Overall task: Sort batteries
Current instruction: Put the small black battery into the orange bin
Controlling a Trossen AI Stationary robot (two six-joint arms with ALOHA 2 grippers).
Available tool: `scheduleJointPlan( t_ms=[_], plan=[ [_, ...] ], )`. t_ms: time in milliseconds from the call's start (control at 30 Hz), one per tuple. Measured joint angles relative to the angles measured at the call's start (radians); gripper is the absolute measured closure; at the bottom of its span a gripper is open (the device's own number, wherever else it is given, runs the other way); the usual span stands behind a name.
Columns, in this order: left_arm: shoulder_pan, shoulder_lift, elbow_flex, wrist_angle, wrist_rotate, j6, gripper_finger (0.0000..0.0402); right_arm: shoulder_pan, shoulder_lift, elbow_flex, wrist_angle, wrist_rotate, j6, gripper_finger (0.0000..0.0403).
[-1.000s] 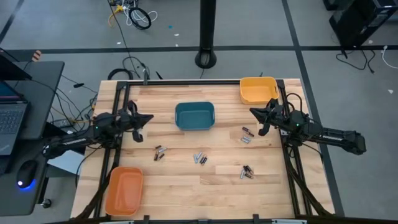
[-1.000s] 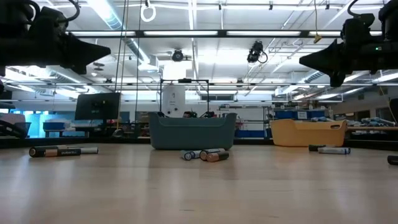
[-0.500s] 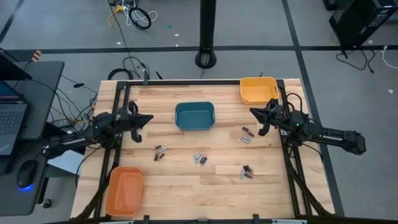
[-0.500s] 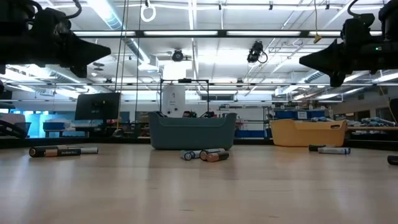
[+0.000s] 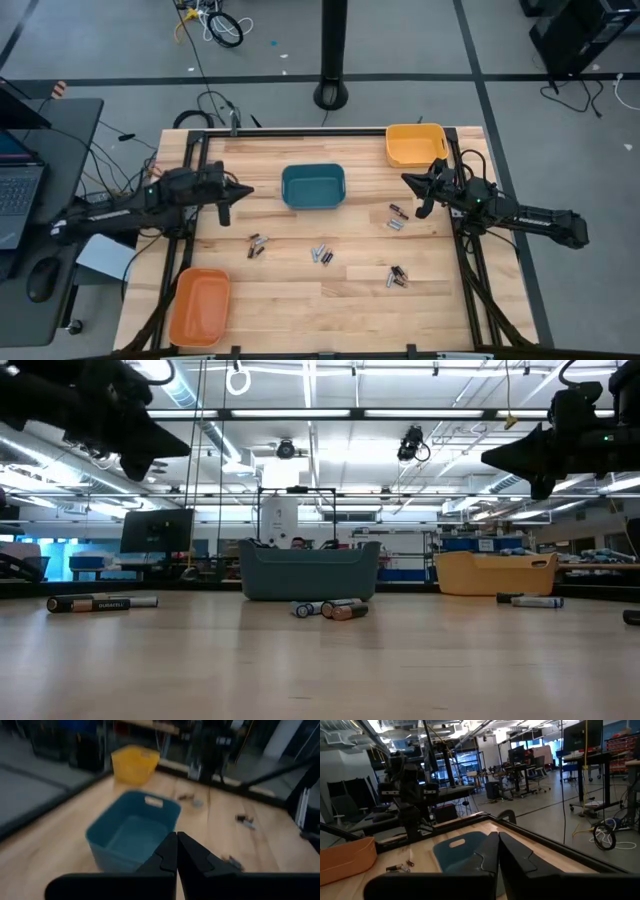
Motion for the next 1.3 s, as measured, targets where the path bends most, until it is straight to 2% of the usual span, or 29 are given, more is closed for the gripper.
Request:
scheduleJointPlan(
  t_ms=[300, 500, 867, 1033, 1300],
  plan=[
    [0.0, 0.25, 0.209, -0.28, 0.07, -0.038, 0.0389, 0.0, 0.0, 0.0, 0.0, 0.0, 0.0, 0.038],
    [-0.015, 0.366, 0.282, -0.47, 0.089, -0.107, 0.0389, 0.0, 0.0, 0.0, 0.0, 0.0, 0.0, 0.038],
    [-0.237, 0.547, 0.286, -0.543, 0.092, -0.343, 0.0389, 0.0, 0.0, 0.0, 0.0, 0.0, 0.0, 0.038],
    [-0.343, 0.627, 0.286, -0.543, 0.045, -0.424, 0.0389, 0.0, 0.0, 0.0, 0.0, 0.0, 0.0, 0.038],
    [-0.4, 0.743, 0.286, -0.542, -0.008, -0.472, 0.0363, 0.0, 0.0, 0.0, 0.0, 0.0, 0.0, 0.038]
  ],
)
